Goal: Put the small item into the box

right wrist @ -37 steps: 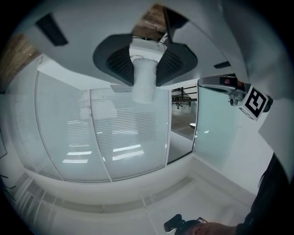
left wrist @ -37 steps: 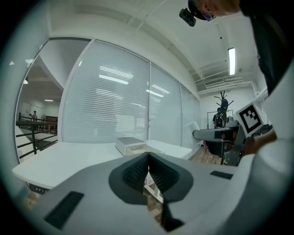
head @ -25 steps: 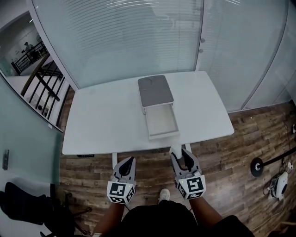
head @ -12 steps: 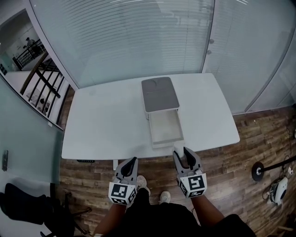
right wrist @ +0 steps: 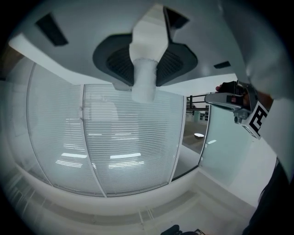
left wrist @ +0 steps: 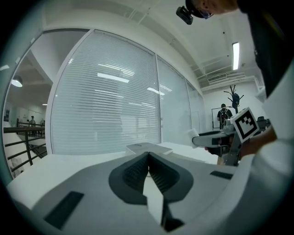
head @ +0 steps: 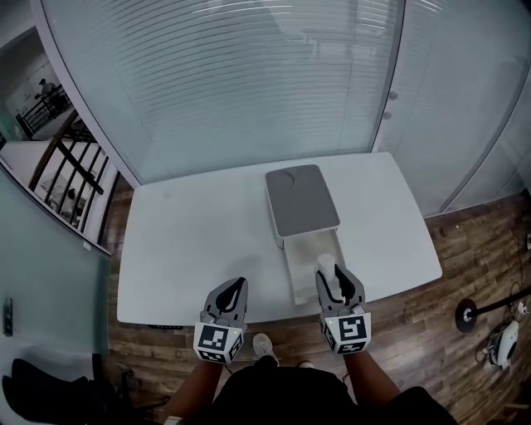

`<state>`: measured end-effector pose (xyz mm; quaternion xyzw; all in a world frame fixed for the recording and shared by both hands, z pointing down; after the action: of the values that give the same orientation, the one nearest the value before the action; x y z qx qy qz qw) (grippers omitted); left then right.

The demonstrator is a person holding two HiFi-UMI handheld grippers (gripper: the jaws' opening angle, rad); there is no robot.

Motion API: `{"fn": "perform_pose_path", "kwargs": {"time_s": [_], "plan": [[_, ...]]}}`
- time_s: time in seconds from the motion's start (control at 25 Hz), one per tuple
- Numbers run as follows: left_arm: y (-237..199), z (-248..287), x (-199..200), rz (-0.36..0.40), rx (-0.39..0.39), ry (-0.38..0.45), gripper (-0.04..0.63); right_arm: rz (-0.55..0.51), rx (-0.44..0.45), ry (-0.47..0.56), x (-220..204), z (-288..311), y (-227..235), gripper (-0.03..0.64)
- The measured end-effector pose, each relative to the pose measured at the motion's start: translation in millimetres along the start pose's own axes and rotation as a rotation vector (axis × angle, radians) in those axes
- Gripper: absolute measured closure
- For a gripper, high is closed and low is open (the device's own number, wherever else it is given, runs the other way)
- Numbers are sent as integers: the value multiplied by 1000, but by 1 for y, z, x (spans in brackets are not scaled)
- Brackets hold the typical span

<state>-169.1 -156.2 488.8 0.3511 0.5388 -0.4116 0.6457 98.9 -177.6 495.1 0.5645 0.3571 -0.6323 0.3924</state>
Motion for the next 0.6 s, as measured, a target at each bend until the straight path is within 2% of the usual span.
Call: {"fn": "perform_pose_path", "kwargs": {"time_s": [0.2, 0.6], "plan": [[-23, 16, -8, -31, -25, -24, 584, 5, -17, -23, 1, 31, -5, 459], [-47, 38, -11, -43, -88, -24, 584, 6, -41, -196, -8, 69, -10, 457]]}}
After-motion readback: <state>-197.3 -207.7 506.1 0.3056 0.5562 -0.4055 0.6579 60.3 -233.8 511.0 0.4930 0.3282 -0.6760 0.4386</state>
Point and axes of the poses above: the fingertips, and each gripper's own axes: z forward along the fingers, y to its right, x out of its top, the point moved 8 cm from there along -z, backward along the fingers, and after that the axes turned 2 degrees about x, right-handed, at the moved point
